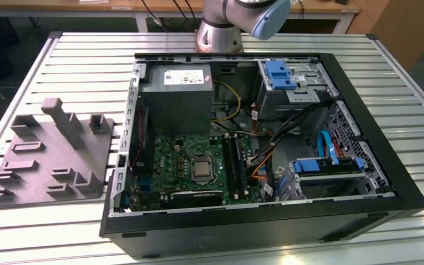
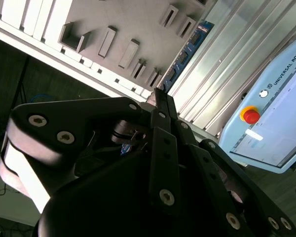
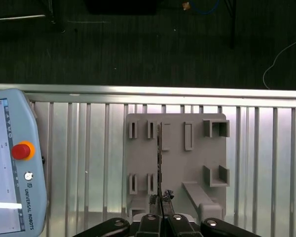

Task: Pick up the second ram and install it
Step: 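Pick up the second ram and move it above second insertion slot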

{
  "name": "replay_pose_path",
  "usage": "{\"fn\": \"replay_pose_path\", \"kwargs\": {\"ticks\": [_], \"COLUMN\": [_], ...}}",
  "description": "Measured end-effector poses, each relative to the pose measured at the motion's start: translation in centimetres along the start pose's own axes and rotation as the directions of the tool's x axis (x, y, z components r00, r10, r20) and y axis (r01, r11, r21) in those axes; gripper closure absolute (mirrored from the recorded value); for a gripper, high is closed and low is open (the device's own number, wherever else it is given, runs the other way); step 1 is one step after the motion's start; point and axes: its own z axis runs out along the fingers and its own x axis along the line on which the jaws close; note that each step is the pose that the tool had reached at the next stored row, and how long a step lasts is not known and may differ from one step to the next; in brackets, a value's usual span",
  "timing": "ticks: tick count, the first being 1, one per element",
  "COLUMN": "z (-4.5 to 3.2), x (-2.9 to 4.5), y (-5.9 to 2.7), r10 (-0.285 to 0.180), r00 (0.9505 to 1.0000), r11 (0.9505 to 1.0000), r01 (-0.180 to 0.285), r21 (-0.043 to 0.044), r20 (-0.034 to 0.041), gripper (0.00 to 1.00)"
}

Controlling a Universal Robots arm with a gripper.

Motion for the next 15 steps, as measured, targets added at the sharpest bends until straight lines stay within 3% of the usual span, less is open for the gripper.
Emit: {"fn": "replay_pose_path", "kwargs": {"ticks": [8,15], "z": [0.00,0.00], "x": [0.00,0.01], "y": [-0.41,-1.51], "r10": [0.000,0.000], "r00": [1.0000,1.0000], "r11": [1.0000,1.0000], "r01": [0.000,0.000], "r21": [0.0000,0.0000], "r20": [0.0000,-0.0001], "gripper": [0.89,0.89]}}
